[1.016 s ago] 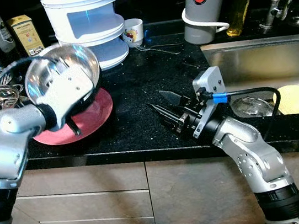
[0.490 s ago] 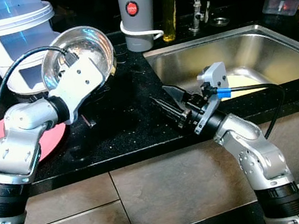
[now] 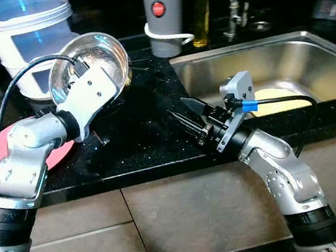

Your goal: Kitchen organization

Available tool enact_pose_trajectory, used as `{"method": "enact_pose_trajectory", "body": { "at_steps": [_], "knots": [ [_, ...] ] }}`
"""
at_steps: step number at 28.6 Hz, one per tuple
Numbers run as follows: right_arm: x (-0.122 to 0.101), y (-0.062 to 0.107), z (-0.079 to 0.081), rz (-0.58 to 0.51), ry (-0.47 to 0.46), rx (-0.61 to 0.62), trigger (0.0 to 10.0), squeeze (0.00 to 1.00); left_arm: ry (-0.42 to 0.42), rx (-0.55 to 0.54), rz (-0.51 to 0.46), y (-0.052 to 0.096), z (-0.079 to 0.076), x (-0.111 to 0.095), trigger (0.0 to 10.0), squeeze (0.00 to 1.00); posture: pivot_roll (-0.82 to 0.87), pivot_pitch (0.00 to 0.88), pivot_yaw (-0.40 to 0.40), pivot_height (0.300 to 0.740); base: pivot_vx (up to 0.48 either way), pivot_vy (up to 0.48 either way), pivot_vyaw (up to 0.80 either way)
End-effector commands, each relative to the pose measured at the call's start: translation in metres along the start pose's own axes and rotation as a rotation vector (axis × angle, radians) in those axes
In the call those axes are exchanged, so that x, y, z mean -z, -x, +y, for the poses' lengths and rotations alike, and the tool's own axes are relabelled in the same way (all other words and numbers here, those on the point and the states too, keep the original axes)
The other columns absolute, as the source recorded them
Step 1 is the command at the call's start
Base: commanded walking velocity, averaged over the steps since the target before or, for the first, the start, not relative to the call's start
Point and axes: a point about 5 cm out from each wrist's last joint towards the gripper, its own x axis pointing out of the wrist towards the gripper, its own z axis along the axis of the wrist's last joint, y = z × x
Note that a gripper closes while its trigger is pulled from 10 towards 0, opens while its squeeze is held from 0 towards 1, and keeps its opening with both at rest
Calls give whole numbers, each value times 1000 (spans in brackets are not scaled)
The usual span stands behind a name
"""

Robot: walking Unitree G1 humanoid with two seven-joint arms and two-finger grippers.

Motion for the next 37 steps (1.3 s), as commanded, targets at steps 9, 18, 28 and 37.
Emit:
{"method": "enact_pose_trajectory", "body": {
  "at_steps": [9,18,28,37],
  "knots": [
    [2,2,-2,12,-3,7,10000,0,4,-1,-22,-3,-1,-2,10000,0,-11,16,10,740,0,-408,0],
    [1,2,-3,10,-1,10,10000,0,11,-55,-9,-6,5,6,10000,0,-14,14,6,740,0,-90,0],
    [0,2,-4,7,0,17,10000,0,-3,-64,-48,-15,8,0,10000,0,-17,12,8,740,0,0,0],
    [0,2,-5,6,0,27,10000,0,3,-45,-62,-21,7,0,10000,0,-15,13,12,740,0,-206,0]
  ]
}}
